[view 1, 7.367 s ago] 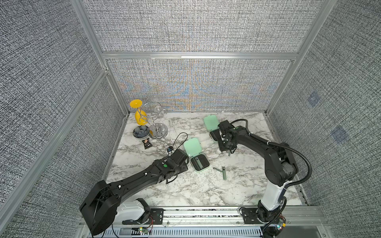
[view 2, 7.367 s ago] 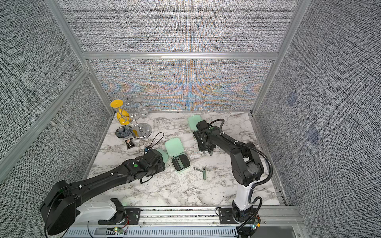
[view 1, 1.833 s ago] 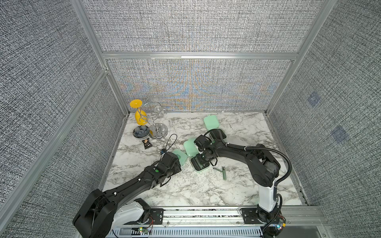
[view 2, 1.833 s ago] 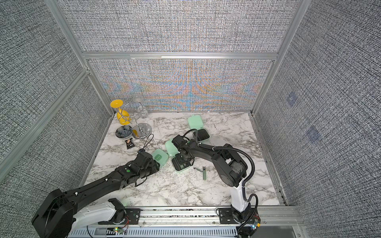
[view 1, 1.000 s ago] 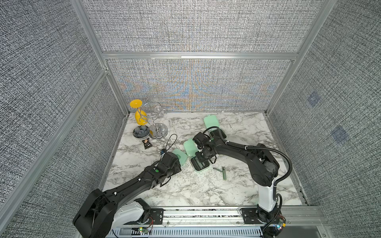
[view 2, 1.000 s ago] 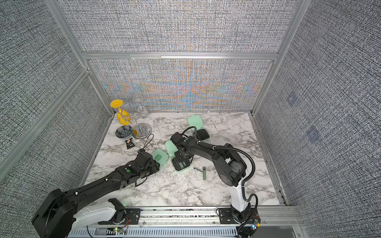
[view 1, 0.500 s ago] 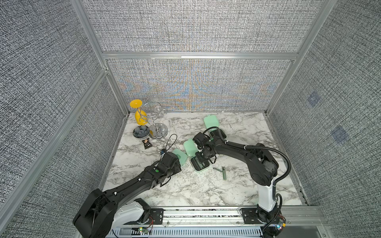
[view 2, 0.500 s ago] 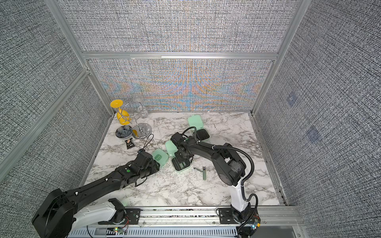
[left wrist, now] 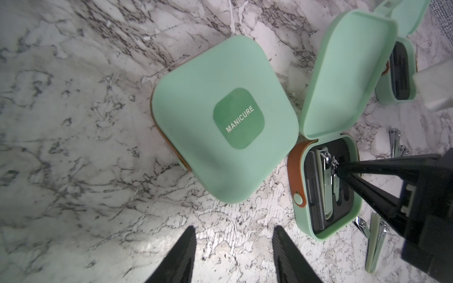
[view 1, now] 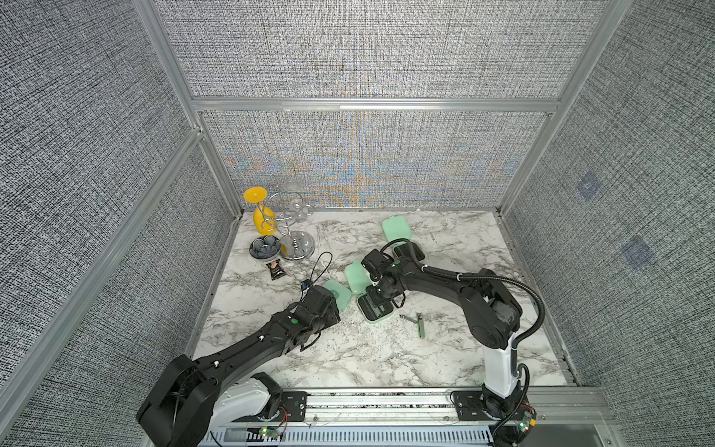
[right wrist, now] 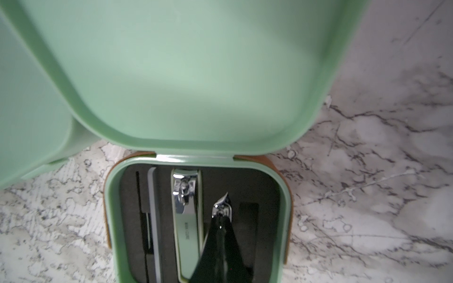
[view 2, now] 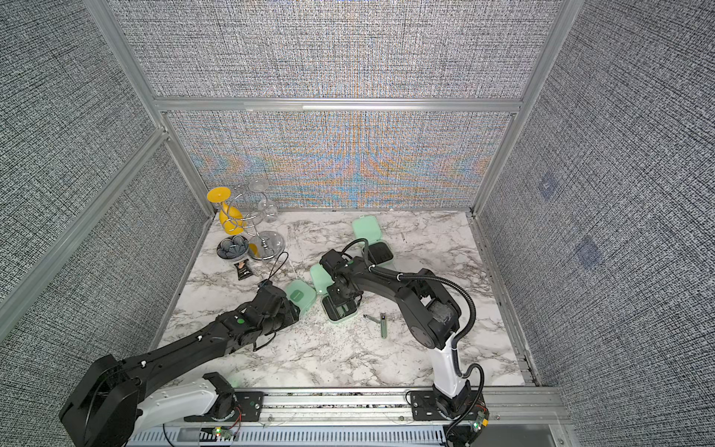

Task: Organize nail clipper sets
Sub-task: Place the nail clipper in the storage box, then pick up the nail clipper from the center of the board.

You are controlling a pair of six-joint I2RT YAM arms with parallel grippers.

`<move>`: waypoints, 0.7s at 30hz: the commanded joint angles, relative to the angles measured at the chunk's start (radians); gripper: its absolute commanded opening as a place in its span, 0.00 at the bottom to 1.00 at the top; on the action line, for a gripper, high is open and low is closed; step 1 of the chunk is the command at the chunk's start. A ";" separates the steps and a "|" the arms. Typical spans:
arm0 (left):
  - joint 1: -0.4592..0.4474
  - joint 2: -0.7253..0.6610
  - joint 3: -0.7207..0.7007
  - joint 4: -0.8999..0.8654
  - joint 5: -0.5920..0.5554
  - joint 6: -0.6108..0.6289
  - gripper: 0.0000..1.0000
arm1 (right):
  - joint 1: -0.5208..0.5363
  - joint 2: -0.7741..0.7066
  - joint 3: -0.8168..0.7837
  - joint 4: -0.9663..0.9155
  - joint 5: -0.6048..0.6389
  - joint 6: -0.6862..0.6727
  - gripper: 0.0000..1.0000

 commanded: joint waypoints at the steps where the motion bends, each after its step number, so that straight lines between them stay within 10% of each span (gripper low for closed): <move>1: 0.000 -0.001 -0.002 0.013 -0.004 -0.001 0.53 | 0.002 0.018 -0.020 -0.011 -0.006 0.012 0.02; 21: 0.001 -0.024 0.007 -0.003 -0.001 0.011 0.53 | -0.215 -0.236 -0.045 -0.225 0.172 0.117 0.24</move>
